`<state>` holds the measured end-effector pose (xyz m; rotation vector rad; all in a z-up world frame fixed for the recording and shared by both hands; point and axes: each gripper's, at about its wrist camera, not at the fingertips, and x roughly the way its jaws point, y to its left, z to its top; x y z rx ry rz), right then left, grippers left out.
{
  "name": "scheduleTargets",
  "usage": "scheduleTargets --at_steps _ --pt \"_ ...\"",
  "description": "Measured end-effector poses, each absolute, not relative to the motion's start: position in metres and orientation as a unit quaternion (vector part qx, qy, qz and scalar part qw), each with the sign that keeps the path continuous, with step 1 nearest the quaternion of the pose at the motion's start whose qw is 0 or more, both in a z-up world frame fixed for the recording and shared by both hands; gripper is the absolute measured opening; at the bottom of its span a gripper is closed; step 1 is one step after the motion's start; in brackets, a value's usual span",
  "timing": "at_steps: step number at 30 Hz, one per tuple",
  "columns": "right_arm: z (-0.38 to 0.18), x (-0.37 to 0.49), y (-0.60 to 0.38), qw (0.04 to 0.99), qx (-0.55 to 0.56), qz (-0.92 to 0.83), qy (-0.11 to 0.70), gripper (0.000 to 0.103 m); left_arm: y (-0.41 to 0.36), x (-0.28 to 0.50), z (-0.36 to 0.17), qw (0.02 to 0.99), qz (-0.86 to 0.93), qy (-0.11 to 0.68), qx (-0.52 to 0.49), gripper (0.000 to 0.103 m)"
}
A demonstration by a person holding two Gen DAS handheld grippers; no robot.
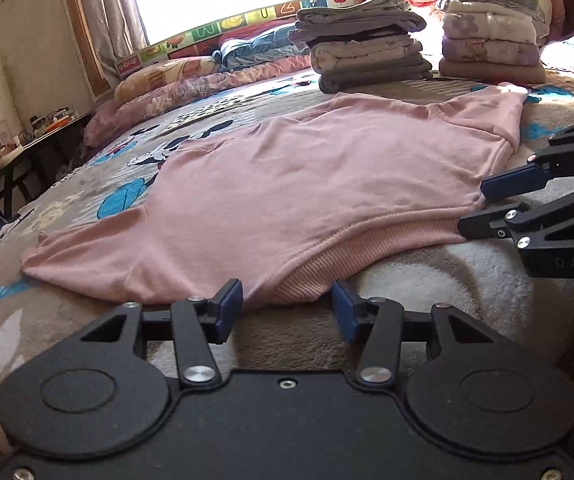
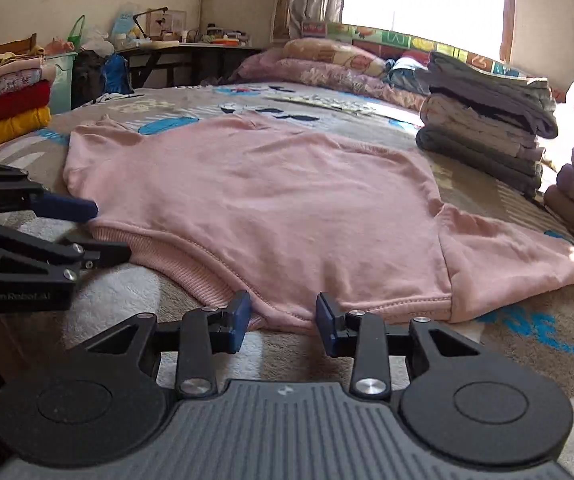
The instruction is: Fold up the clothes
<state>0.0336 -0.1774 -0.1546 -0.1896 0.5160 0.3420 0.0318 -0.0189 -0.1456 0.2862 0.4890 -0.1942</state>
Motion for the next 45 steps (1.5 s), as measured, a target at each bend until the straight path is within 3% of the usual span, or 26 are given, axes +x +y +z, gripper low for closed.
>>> scheduleTargets --at_steps 8,9,11,13,21,24,25,30,34,35,37,39,41,42,43,44,45 --pt "-0.144 0.014 -0.172 0.947 -0.104 0.163 0.256 0.038 -0.016 0.023 -0.132 0.968 -0.095 0.191 0.134 0.048" --pt "-0.144 0.011 -0.172 0.947 -0.097 0.163 0.258 0.038 -0.016 0.027 -0.134 0.966 -0.099 0.204 0.125 0.049" --pt "-0.145 0.008 -0.172 0.945 -0.079 0.166 0.27 0.041 -0.012 0.047 -0.146 0.942 -0.114 0.301 0.092 0.053" --pt "-0.146 0.01 -0.179 0.942 -0.049 0.166 0.287 0.048 -0.008 0.044 -0.137 0.945 -0.118 0.293 0.081 0.054" --pt "-0.136 0.009 -0.211 0.937 0.093 0.143 0.305 0.049 0.048 0.047 -0.099 0.974 -0.093 0.197 -0.061 0.053" --pt "-0.132 0.012 -0.22 0.935 0.13 0.138 0.301 0.049 0.076 0.078 -0.126 0.953 -0.063 0.265 -0.132 0.052" --pt "-0.131 0.012 -0.221 0.935 0.134 0.139 0.299 0.049 0.084 0.086 -0.137 0.94 -0.061 0.299 -0.151 0.047" --pt "-0.131 0.016 -0.227 0.933 0.145 0.143 0.296 0.049 0.068 0.067 -0.112 0.968 -0.067 0.222 -0.094 0.044" --pt "-0.144 0.017 -0.246 0.93 0.187 0.127 0.29 0.049 0.06 0.084 -0.131 0.959 -0.064 0.261 -0.092 0.046" --pt "-0.148 0.018 -0.252 0.928 0.201 0.12 0.291 0.049 0.051 0.088 -0.143 0.954 -0.058 0.289 -0.058 0.047" --pt "-0.157 0.021 -0.265 0.92 0.231 0.116 0.293 0.049 0.028 0.074 -0.14 0.965 -0.04 0.254 0.06 0.047" --pt "-0.157 0.026 -0.278 0.913 0.27 0.112 0.287 0.05 0.017 0.062 -0.132 0.972 -0.057 0.215 0.077 0.047" --pt "-0.156 0.03 -0.289 0.911 0.294 0.106 0.271 0.053 0.005 0.049 -0.127 0.978 -0.079 0.173 0.086 0.055" --pt "-0.159 0.032 -0.298 0.906 0.315 0.101 0.265 0.054 -0.002 0.049 -0.132 0.975 -0.092 0.18 0.097 0.056" --pt "-0.161 0.033 -0.306 0.9 0.337 0.095 0.26 0.054 -0.008 0.055 -0.138 0.966 -0.105 0.211 0.104 0.065" --pt "-0.165 0.034 -0.313 0.894 0.355 0.09 0.258 0.054 -0.014 0.064 -0.151 0.95 -0.116 0.267 0.112 0.068" --pt "-0.169 0.035 -0.32 0.886 0.379 0.086 0.255 0.054 -0.015 0.061 -0.156 0.956 -0.104 0.25 0.108 0.07"
